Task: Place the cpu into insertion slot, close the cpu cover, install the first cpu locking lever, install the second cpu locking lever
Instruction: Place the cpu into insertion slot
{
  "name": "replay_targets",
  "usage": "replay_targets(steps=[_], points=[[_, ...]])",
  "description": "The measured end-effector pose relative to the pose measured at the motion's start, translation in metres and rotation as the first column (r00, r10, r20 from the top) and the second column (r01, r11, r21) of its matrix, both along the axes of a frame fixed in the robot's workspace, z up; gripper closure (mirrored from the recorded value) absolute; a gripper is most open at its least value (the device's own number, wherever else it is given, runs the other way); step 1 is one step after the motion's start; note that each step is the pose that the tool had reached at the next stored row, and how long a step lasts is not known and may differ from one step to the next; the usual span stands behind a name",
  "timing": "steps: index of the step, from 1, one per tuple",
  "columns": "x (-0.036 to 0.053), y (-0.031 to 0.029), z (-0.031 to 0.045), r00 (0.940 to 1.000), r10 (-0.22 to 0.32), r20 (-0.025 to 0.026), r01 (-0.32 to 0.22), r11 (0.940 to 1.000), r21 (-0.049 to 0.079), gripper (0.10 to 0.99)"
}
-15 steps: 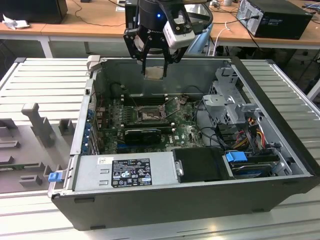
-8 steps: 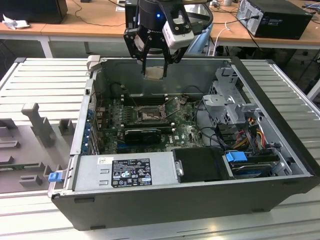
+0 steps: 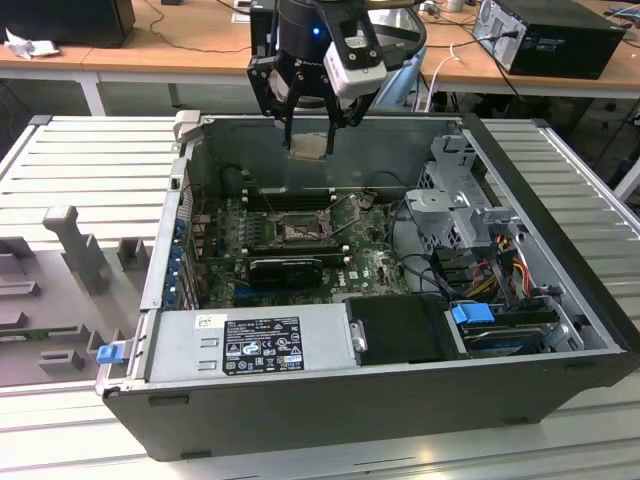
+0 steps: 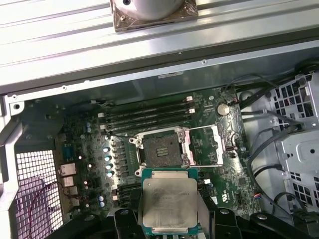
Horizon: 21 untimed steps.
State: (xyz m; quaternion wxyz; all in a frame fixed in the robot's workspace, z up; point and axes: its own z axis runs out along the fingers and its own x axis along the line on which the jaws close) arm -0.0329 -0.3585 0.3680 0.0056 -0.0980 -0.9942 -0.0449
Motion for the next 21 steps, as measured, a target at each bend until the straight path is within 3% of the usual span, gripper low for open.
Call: replay_targets(steps=[21], points=[[0.0000, 0.0000, 0.0000, 0.9986, -0.054, 0.0000, 0.054, 0.9986, 0.000, 0.557]])
